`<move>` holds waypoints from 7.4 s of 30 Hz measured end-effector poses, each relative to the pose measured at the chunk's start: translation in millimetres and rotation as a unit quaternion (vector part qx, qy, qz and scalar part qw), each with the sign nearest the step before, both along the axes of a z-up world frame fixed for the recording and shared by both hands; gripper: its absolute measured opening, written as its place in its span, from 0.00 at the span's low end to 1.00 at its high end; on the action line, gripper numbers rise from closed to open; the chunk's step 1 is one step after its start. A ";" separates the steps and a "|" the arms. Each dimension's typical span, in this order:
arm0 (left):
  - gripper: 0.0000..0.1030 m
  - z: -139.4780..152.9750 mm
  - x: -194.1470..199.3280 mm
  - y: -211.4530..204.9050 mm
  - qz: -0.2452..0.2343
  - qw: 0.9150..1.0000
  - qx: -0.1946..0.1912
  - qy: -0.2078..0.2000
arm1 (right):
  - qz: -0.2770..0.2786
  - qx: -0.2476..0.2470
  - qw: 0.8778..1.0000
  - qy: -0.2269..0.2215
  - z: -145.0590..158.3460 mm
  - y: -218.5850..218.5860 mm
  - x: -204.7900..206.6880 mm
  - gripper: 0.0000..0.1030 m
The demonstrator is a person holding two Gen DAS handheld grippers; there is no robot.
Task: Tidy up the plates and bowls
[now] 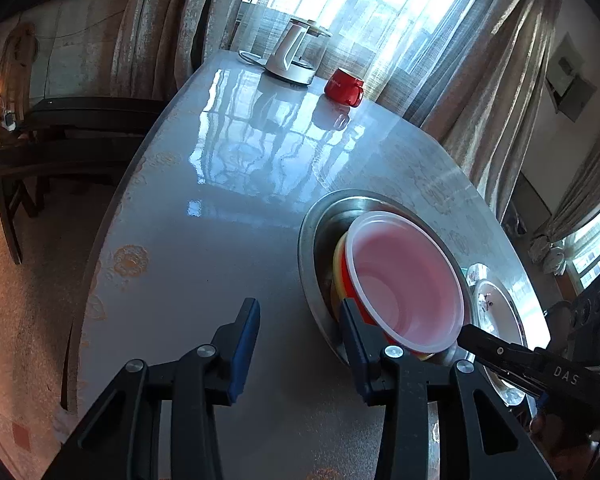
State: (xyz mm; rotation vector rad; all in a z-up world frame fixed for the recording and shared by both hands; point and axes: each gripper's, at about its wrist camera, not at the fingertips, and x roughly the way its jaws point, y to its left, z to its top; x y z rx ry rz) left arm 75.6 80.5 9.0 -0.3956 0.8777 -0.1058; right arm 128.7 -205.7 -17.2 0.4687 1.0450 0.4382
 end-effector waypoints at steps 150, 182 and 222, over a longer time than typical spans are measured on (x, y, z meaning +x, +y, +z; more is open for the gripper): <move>0.31 17.6 22.0 -215.3 -0.230 0.964 0.111 -0.069 | -0.164 -0.043 0.985 -0.032 18.2 -151.4 -53.0 0.31; 0.66 32.5 -18.5 -199.4 -0.225 0.958 0.147 -0.103 | -0.156 -0.073 0.980 -0.099 31.9 -142.2 -86.2 0.33; 1.00 10.1 -93.8 -157.1 -0.148 0.961 0.193 -0.134 | -0.170 -0.215 0.942 -0.195 13.3 -88.3 -172.4 0.82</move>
